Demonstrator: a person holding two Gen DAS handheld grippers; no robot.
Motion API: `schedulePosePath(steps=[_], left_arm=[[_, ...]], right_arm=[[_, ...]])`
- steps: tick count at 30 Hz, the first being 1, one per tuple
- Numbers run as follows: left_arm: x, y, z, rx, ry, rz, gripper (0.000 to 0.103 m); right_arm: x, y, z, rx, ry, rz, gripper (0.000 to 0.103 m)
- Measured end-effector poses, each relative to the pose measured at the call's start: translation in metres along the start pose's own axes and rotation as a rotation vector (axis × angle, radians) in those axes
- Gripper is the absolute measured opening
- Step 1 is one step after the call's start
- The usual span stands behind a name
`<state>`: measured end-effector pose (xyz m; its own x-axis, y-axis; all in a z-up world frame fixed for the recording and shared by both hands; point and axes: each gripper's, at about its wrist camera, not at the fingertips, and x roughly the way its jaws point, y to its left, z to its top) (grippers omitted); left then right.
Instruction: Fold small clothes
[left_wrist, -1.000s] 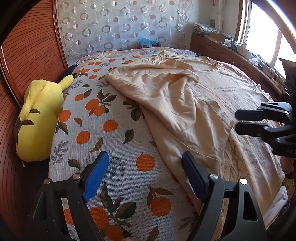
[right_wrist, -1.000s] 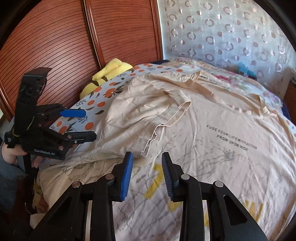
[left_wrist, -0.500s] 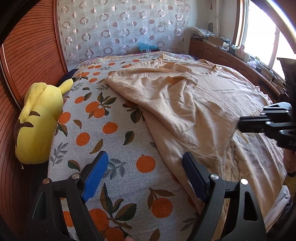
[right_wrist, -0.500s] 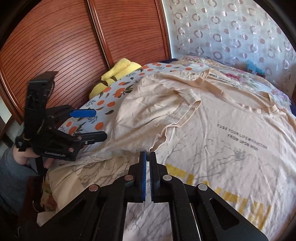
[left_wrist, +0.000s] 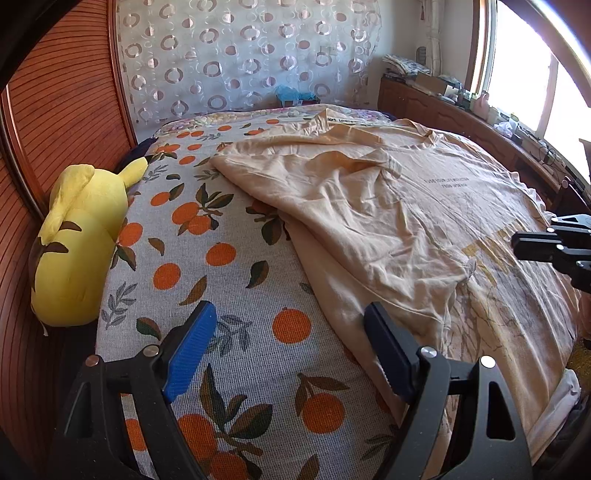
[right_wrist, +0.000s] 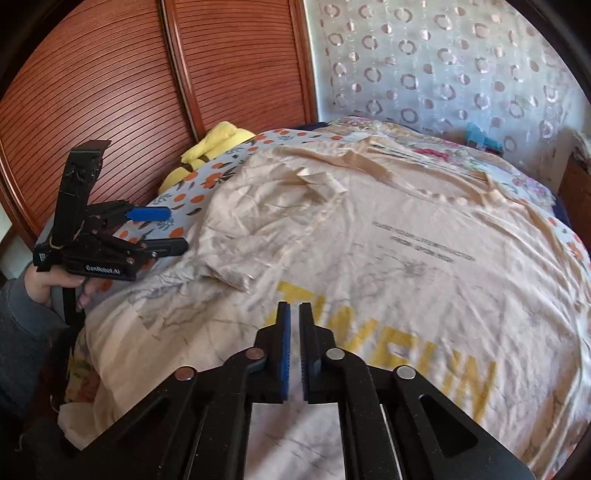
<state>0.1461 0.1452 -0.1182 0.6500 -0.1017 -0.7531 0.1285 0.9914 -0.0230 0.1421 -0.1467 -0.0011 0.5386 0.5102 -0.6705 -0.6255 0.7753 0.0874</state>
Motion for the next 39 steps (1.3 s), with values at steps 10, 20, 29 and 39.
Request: schedulePosePath(steps=[10,20,29,39], left_arm=[[-0.006,-0.004,0.004,-0.009,-0.003,0.030,0.083],[-0.045,-0.060,0.031,0.031,-0.127,-0.063,0.083],[-0.017,-0.144,0.048,0.129,-0.105,-0.197,0.083],[0.016,-0.190,0.045,0.202,-0.016,-0.226,0.083]], right_arm=[[-0.053,-0.045,-0.050,0.091,-0.011,-0.157,0.057],[-0.091,-0.075,-0.079,0.173,0.013,-0.289,0.057],[-0.148,-0.132,-0.115,0.311,-0.010,-0.355,0.057],[-0.157,-0.172,-0.119,0.363,0.012,-0.424,0.057]])
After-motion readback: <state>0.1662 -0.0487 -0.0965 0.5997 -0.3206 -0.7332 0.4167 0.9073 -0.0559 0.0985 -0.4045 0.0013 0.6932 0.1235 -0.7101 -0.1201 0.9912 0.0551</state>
